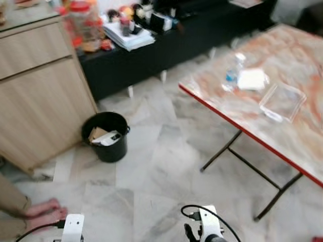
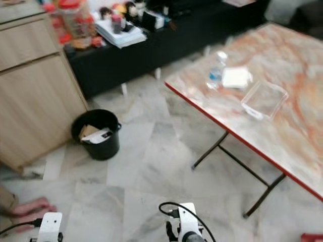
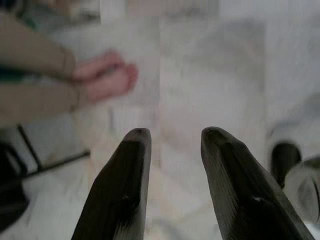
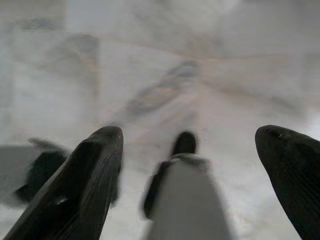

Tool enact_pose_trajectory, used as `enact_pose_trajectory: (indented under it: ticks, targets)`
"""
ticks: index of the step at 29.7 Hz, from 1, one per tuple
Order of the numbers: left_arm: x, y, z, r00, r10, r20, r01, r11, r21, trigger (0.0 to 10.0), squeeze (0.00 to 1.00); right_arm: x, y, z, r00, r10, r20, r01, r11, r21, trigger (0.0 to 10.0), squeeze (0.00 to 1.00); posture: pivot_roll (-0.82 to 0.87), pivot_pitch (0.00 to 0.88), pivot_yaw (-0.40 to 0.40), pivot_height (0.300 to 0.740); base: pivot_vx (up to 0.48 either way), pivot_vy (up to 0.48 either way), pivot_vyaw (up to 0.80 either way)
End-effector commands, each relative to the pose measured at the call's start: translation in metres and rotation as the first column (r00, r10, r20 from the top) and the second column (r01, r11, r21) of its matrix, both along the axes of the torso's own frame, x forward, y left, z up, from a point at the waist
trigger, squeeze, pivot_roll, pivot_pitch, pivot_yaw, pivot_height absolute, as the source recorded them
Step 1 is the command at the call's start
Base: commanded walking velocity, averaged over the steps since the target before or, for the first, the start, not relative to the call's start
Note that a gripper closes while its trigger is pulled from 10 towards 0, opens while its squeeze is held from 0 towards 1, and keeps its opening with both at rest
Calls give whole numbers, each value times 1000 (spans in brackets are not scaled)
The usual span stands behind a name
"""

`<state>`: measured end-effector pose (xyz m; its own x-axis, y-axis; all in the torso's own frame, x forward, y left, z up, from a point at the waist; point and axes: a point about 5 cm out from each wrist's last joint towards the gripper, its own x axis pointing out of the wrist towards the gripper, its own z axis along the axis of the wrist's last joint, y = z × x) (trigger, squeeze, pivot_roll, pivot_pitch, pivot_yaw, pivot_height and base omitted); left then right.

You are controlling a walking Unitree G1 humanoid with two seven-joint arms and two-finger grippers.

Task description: Picking trash to rubbish bin

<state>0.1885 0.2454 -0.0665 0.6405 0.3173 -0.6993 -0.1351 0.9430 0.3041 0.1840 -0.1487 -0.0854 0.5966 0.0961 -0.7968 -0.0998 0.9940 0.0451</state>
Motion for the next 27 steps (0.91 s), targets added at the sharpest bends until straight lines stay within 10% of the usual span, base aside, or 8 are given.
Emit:
enact_pose_trajectory:
  ticks: [1,27]
  targets:
    - [-13,3,-6,999,13,-46,-13,1000,-1,10000,0,-3,5,-1,1000,-3,-9,3,1000,13,10000,0,116,152,29,728,0,0,-750]
    - [-14,4,-7,998,14,-60,-14,1000,-1,10000,0,-3,6,-2,1000,-4,-12,4,1000,17,10000,0,118,153,34,728,0,61,-750]
